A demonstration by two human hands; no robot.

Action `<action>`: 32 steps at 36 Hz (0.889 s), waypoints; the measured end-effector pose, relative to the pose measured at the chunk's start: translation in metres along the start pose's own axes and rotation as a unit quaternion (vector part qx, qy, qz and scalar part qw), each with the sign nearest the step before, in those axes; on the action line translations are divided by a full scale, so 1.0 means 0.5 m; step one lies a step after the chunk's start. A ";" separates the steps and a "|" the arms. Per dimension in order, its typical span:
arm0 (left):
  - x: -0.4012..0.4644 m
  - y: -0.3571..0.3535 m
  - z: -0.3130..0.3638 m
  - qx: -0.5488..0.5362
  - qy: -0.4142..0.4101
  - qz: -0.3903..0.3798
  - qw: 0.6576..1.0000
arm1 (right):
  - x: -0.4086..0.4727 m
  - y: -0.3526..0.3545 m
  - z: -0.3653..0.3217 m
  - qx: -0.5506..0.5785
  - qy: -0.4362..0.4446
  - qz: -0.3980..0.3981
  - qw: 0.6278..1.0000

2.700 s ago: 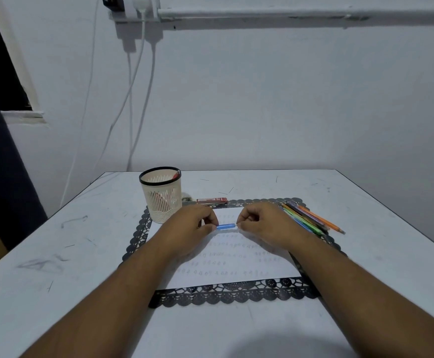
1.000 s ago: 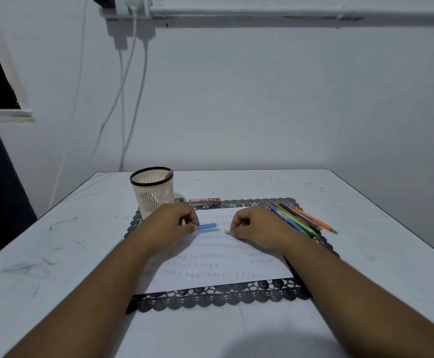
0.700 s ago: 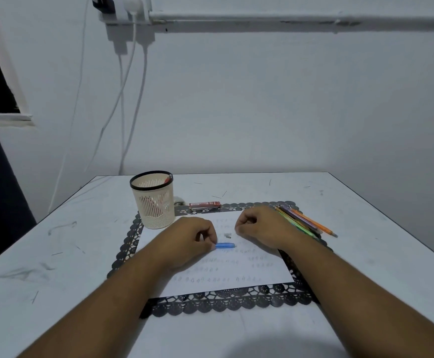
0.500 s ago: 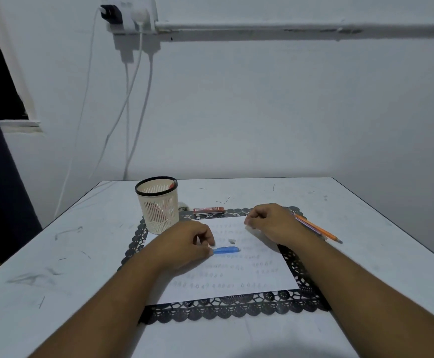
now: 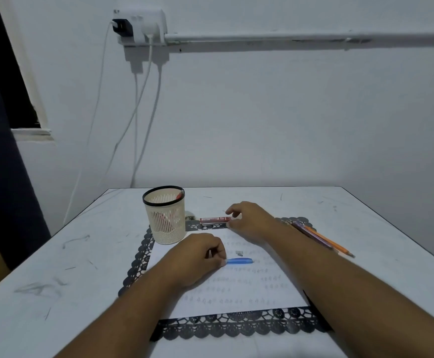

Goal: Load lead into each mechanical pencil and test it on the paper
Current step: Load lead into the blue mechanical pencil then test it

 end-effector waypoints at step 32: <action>-0.010 0.087 0.017 0.005 -0.031 0.179 0.983 | -0.174 0.085 -0.095 0.207 0.083 0.051 0.974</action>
Point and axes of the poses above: each hand's wrist, its own x-axis towards the middle knuckle, its own y-axis out of the back of the hand, z = x × y, the point moved 9 cm from there along x, towards the middle knuckle, and after that the axes turned 8 degrees about x, right-handed, at the moved point
